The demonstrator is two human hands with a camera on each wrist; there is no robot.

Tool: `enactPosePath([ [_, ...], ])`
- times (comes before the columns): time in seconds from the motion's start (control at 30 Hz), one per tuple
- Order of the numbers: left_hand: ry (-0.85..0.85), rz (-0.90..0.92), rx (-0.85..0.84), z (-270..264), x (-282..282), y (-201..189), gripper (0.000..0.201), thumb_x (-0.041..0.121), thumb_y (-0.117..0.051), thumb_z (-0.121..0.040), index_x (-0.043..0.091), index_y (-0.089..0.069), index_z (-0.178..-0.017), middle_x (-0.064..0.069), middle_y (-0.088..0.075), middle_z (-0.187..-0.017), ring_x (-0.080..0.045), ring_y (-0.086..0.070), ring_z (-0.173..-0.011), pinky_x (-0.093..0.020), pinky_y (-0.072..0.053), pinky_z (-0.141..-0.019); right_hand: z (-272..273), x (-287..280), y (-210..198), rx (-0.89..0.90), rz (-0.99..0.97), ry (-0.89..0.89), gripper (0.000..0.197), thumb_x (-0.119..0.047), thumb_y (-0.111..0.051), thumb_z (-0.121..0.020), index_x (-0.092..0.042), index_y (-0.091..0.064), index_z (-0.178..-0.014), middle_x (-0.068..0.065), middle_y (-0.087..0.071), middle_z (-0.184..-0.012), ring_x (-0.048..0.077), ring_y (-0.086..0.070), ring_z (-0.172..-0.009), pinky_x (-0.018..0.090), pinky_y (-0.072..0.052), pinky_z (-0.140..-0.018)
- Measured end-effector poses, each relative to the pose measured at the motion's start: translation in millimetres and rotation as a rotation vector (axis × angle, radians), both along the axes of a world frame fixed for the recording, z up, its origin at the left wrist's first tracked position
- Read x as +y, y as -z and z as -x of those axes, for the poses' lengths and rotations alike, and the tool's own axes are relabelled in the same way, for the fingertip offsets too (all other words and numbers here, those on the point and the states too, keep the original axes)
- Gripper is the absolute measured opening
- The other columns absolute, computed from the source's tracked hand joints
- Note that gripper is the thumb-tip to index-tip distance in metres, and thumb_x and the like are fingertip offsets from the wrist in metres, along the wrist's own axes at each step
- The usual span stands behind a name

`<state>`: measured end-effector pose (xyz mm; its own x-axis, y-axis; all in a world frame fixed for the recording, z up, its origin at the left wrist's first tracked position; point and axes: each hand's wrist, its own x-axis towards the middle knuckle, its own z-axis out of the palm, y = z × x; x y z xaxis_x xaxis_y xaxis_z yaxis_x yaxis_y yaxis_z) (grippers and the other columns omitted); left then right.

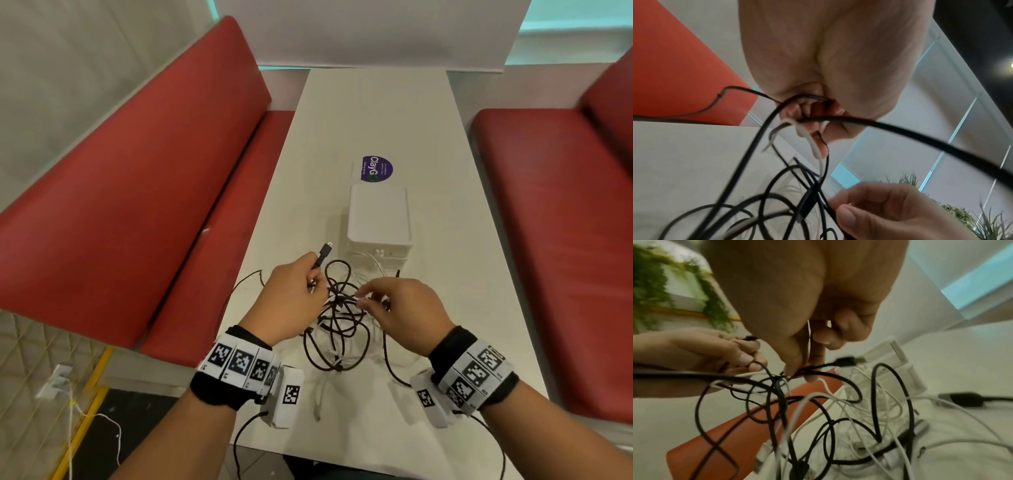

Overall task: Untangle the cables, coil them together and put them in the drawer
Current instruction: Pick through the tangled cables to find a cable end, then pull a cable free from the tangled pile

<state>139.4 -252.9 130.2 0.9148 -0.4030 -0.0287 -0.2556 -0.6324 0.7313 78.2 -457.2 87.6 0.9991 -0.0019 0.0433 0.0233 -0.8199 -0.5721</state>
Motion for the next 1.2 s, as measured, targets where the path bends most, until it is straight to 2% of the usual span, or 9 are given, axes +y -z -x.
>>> enactPosePath([
  [0.13,-0.004,0.015,-0.022,4,-5,0,0.044,0.019,-0.072,-0.088,0.032,-0.034,-0.069,0.003,-0.070,-0.076,-0.012,-0.060,-0.066,-0.029,-0.048,-0.064,-1,2,-9,-0.013,-0.059,-0.125,0.047,-0.030,-0.064,-0.091,-0.046,-0.052,-0.133,-0.012,-0.054,-0.066,0.004,-0.050,-0.067,0.031,-0.048,-0.066],
  [0.27,0.053,-0.014,-0.092,7,-7,-9,0.046,0.018,-0.074,-0.089,0.031,-0.035,-0.068,0.003,-0.071,-0.074,-0.005,-0.062,-0.069,-0.017,-0.044,-0.060,-8,0,-6,0.082,-0.008,-0.137,0.024,-0.035,-0.058,-0.098,-0.041,-0.064,-0.121,-0.007,-0.051,-0.050,0.008,-0.047,-0.052,0.036,-0.047,-0.060],
  [0.4,0.026,0.040,-0.110,13,0,-22,0.048,0.009,-0.075,-0.086,0.020,-0.033,-0.067,-0.007,-0.071,-0.072,0.007,-0.059,-0.064,-0.009,-0.036,-0.057,-13,-14,-2,0.025,0.110,0.110,0.010,-0.036,-0.061,-0.096,-0.028,-0.067,-0.095,-0.009,-0.063,-0.065,0.019,-0.059,-0.066,0.031,-0.040,-0.061],
  [0.5,-0.006,0.090,-0.077,18,9,-25,0.048,0.009,-0.077,-0.085,0.012,-0.032,-0.069,0.002,-0.073,-0.072,-0.001,-0.057,-0.061,-0.011,-0.037,-0.058,-14,-34,2,0.053,0.076,0.269,0.012,-0.034,-0.063,-0.094,-0.024,-0.071,-0.091,-0.006,-0.062,-0.069,0.025,-0.063,-0.075,0.031,-0.040,-0.064],
  [0.7,-0.028,0.113,-0.048,11,18,-16,0.048,0.015,-0.073,-0.089,0.017,-0.029,-0.069,0.013,-0.074,-0.075,-0.001,-0.064,-0.068,-0.022,-0.042,-0.062,-7,-40,2,0.015,0.368,0.197,0.026,-0.034,-0.066,-0.088,-0.029,-0.070,-0.114,0.001,-0.070,-0.099,0.028,-0.059,-0.099,0.038,-0.052,-0.076],
  [0.8,-0.088,0.167,-0.113,8,24,-21,0.051,0.021,-0.074,-0.091,0.028,-0.031,-0.065,0.006,-0.069,-0.066,-0.009,-0.069,-0.068,-0.027,-0.046,-0.063,-12,-33,-3,-0.057,0.277,0.207,0.030,-0.025,-0.063,-0.089,-0.030,-0.064,-0.118,-0.002,-0.069,-0.098,0.027,-0.060,-0.096,0.042,-0.052,-0.079],
  [0.9,-0.144,-0.015,-0.259,-5,51,-25,0.052,0.020,-0.079,-0.084,0.032,-0.031,-0.067,0.005,-0.060,-0.061,-0.013,-0.057,-0.059,-0.033,-0.045,-0.064,-10,-38,-4,-0.069,0.040,0.228,0.021,-0.014,-0.062,-0.089,-0.029,-0.067,-0.103,-0.007,-0.065,-0.086,0.019,-0.061,-0.087,0.044,-0.052,-0.080],
  [1.03,-0.182,-0.510,-0.511,-32,105,-33,0.034,0.009,-0.076,-0.080,0.018,-0.044,-0.078,-0.003,-0.053,-0.077,-0.032,-0.056,-0.077,-0.041,-0.038,-0.067,14,-31,-22,-0.127,-0.302,0.064,0.022,-0.007,-0.069,-0.087,-0.028,-0.073,-0.089,-0.008,-0.070,-0.083,0.014,-0.064,-0.078,0.037,-0.056,-0.075],
  [1.2,0.012,-0.778,-0.543,-39,110,-15,0.042,0.007,-0.085,-0.066,0.019,-0.052,-0.091,-0.002,-0.059,-0.095,-0.029,-0.057,-0.100,-0.046,-0.038,-0.084,28,22,-24,0.228,-0.449,-0.348,0.011,-0.014,-0.075,-0.087,-0.024,-0.076,-0.091,-0.006,-0.074,-0.086,0.010,-0.067,-0.076,0.028,-0.057,-0.075],
])
